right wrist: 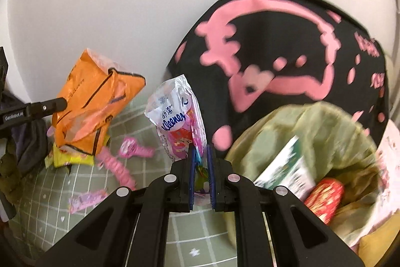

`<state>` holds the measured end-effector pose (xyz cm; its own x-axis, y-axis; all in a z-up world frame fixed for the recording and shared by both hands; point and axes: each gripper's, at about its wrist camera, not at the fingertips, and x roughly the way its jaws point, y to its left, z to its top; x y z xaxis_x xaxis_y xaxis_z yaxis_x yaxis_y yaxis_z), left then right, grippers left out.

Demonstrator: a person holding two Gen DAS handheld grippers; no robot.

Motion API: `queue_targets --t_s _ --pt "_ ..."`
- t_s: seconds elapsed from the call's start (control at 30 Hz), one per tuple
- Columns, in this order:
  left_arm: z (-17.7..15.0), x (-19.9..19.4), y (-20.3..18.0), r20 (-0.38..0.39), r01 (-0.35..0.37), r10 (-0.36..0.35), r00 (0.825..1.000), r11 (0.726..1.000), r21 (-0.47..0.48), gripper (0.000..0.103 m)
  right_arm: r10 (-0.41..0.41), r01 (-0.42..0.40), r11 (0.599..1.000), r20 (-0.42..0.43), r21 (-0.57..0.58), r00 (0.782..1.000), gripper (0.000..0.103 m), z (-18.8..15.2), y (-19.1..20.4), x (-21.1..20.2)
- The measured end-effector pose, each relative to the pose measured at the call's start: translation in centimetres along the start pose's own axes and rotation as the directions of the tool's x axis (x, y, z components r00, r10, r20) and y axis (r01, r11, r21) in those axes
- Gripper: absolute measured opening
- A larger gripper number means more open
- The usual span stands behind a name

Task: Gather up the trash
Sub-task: 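Carry the orange bag and tissue pack over the trash bag and release both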

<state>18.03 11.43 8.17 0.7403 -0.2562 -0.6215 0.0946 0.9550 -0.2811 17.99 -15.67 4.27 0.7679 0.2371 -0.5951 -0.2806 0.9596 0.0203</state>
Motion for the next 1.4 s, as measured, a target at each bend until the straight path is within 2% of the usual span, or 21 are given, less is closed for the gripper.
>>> queue_targets --t_s 0.23,0.47,0.73,0.9,1.03,1.17,1.3,1.4 --pt "3.6 1.3 -4.2 0.015 0.108 -0.109 0.994 0.992 0.063 0.020 -0.121 0.119 0.992 0.060 0.034 0.991 0.010 2.5 -4.6 -2.7" --pt "5.2 4.4 -9.8 -0.033 0.194 -0.191 0.981 0.966 0.171 0.020 -0.242 0.237 0.967 0.035 0.096 0.970 0.010 1.6 -9.6 -3.5" --pt "5.0 7.0 -13.9 -0.115 0.307 -0.286 0.951 0.919 0.247 0.020 -0.325 0.322 0.929 -0.014 0.180 0.945 0.010 0.9 -13.5 -3.9" --pt "5.1 8.6 -15.7 -0.153 0.369 -0.340 0.928 0.895 0.252 0.020 -0.396 0.393 0.901 -0.023 0.185 0.918 0.010 1.2 -14.3 -5.3" --pt "4.8 9.5 -18.3 -0.179 0.423 -0.387 0.905 0.862 0.278 0.020 -0.445 0.441 0.875 -0.027 0.201 0.895 0.010 1.1 -15.0 -6.9" --pt "3.6 11.4 -20.9 -0.249 0.456 -0.392 0.886 0.835 0.307 0.020 -0.489 0.484 0.846 -0.036 0.225 0.872 0.010 0.7 -15.8 -8.4" --pt "0.8 14.2 -23.6 -0.326 0.441 -0.332 0.885 0.823 0.358 0.020 -0.514 0.507 0.827 -0.043 0.243 0.857 0.010 -0.1 -16.4 -9.7" --pt "-0.7 15.9 -24.8 -0.355 0.420 -0.289 0.889 0.824 0.381 0.020 -0.525 0.518 0.815 -0.047 0.259 0.850 0.010 -0.8 -16.8 -10.6"
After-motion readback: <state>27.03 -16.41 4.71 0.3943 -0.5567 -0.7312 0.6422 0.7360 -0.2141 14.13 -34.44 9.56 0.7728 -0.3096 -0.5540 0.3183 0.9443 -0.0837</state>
